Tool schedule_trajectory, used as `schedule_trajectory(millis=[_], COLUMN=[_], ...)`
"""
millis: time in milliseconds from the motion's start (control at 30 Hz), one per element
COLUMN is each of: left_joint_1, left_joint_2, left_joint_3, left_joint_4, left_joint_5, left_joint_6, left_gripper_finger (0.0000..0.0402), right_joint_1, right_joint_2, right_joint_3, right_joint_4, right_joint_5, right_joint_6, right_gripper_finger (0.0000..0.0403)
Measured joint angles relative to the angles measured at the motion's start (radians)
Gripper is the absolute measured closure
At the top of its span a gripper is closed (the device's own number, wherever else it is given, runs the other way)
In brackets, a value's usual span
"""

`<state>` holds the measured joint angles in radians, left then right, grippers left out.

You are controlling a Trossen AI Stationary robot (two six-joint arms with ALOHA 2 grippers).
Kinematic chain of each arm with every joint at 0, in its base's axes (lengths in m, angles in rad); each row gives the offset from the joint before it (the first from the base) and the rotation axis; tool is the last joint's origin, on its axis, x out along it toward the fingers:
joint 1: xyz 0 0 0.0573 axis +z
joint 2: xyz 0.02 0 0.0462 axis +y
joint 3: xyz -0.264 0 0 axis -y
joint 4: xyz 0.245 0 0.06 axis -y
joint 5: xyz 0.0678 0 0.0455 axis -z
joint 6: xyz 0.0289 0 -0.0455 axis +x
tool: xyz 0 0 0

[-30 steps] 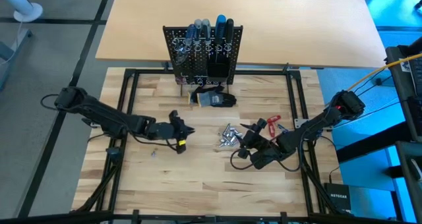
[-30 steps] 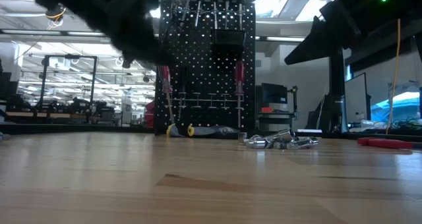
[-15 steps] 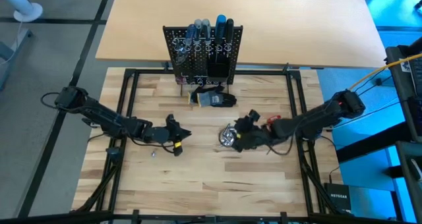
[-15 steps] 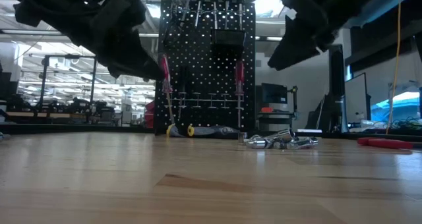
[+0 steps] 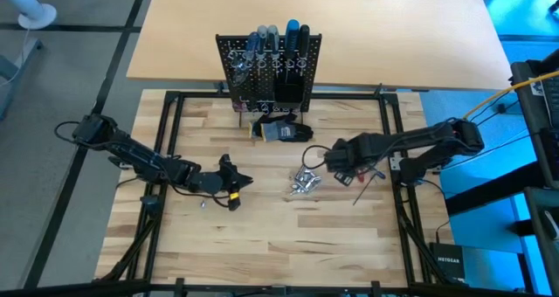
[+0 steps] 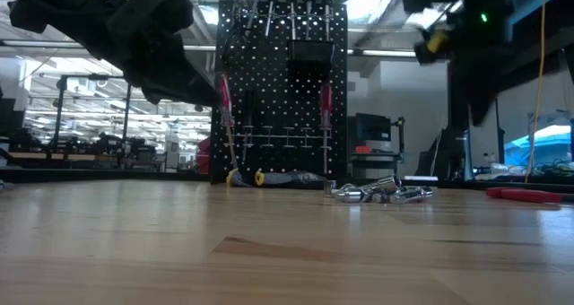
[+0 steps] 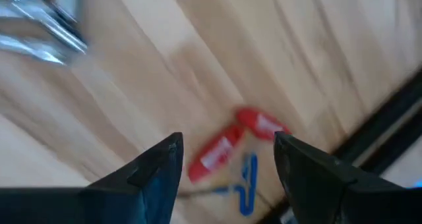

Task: Hang tools onto peg board
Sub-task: Hang the red allen wrench on the pegboard

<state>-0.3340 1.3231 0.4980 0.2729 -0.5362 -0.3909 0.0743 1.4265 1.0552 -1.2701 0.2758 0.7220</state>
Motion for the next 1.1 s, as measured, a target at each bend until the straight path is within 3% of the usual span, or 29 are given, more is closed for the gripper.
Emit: schedule_trajectory(millis=[233, 367, 767, 900, 1100], left_joint_1=[0.000, 0.000, 0.000, 0.000, 0.000], left_joint_2=[0.000, 0.001, 0.001, 0.001, 0.001], left_joint_3=[0.000, 0.000, 0.000, 0.000, 0.000], left_joint_4=[0.000, 0.000, -0.001, -0.002, -0.002], left_joint_5=[0.001, 0.001, 0.001, 0.001, 0.001], left_joint_6=[-0.003, -0.003, -0.009, -0.005, -0.004], left_gripper_finger=[0.0371, 0.0371, 0.0371, 0.0371, 0.0371], right_joint_1=[-0.077, -0.099, -0.123, -0.123, -0.123], right_joint_2=[-0.004, -0.005, -0.005, -0.005, -0.005], right_joint_3=[-0.145, -0.207, -0.310, -0.347, -0.414], right_joint_4=[0.024, 0.067, 0.254, 0.274, 0.343], right_joint_5=[-0.034, -0.115, -0.208, -0.136, -0.151], right_joint_6=[-0.016, -0.028, -0.043, 0.020, 0.053], right_gripper_finger=[0.0169, 0.0169, 0.0169, 0.0169, 0.0169])
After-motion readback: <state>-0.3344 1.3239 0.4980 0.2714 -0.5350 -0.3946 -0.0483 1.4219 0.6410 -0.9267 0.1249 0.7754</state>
